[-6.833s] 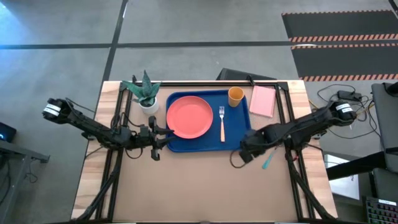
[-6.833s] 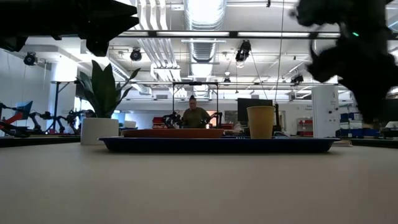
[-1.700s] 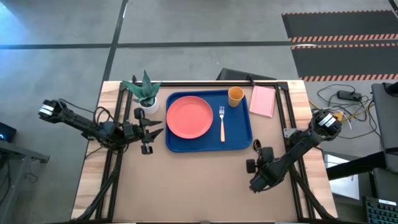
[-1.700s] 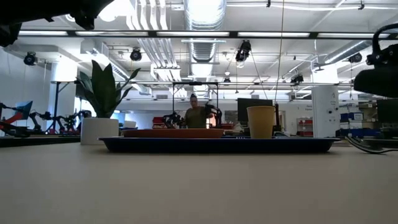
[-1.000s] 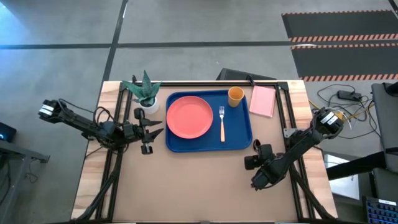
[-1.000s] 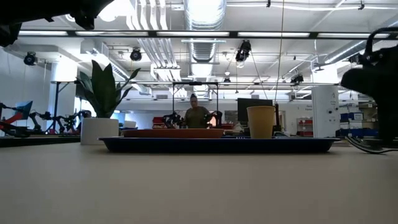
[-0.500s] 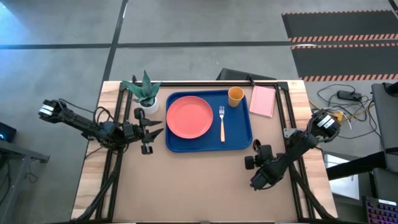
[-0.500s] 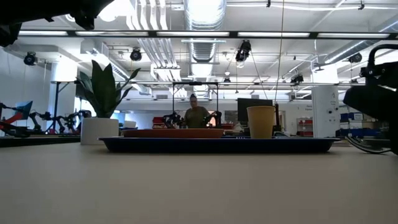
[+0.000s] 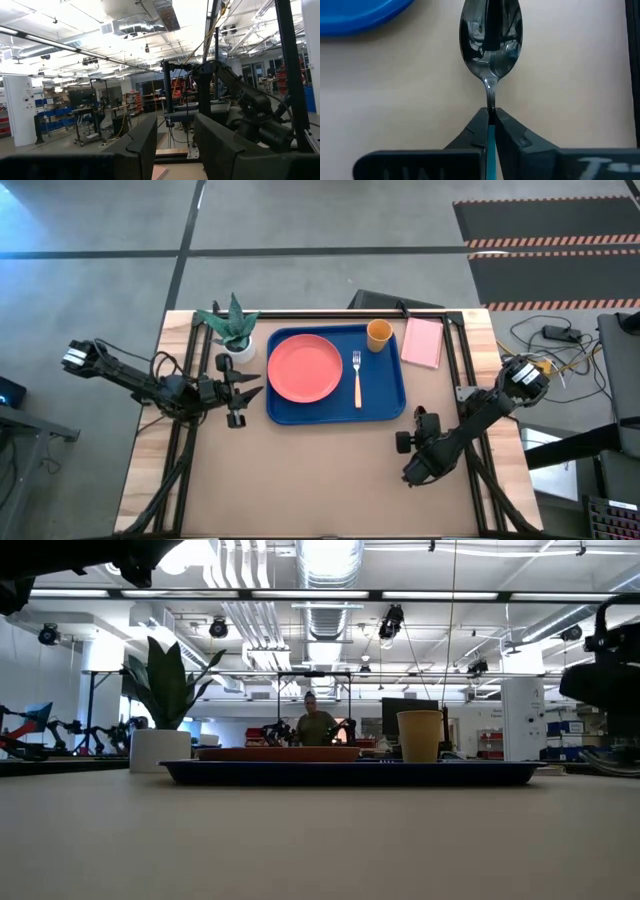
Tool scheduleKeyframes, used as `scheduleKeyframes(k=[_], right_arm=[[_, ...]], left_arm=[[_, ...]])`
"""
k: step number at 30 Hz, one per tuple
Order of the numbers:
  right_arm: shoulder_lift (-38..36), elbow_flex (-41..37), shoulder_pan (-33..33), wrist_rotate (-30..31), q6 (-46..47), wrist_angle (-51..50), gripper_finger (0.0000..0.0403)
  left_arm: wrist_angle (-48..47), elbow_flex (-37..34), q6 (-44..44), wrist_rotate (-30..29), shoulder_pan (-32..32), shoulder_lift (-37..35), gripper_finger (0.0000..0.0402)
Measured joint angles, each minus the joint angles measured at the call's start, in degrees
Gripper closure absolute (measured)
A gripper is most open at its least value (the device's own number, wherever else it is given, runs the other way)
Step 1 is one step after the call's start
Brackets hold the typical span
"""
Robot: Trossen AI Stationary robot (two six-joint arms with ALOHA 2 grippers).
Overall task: Pick and place plate/cup/fork/spoon on tray
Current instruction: Put the blue spoon on the blue tray on the right of the yellow fork
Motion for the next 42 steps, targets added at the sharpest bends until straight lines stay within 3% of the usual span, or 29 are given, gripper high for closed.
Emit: scheduleKeyframes(k=[12,21,25,34,42], right_arm=[[-1.8,9.1,0.1,-0.1,-2.8,-6.7,0.0394],[-1.9,13.8,-1.6,8.7,-5.5,-6.1,0.0394],[-1.9,15.4,-4.8,12.2,-7.5,-5.9,0.0394],[-1.8,15.7,-14.7,17.8,-21.4,-1.9,0.0392],[-1.8,15.3,-21.3,27.5,-30.7,5.5,0.0392]], left_arm=[[0.0,0.0,0.0,0.0,0.0,0.0,0.0288],[0.1,0.1,0.0,0.0,0.0,0.0,0.0288],[0.1,0.1,0.0,0.0,0.0,0.0,0.0288],[0.1,0.1,0.0,0.0,0.0,0.0,0.0288],[0.1,0.1,0.0,0.0,0.0,0.0,0.0288]])
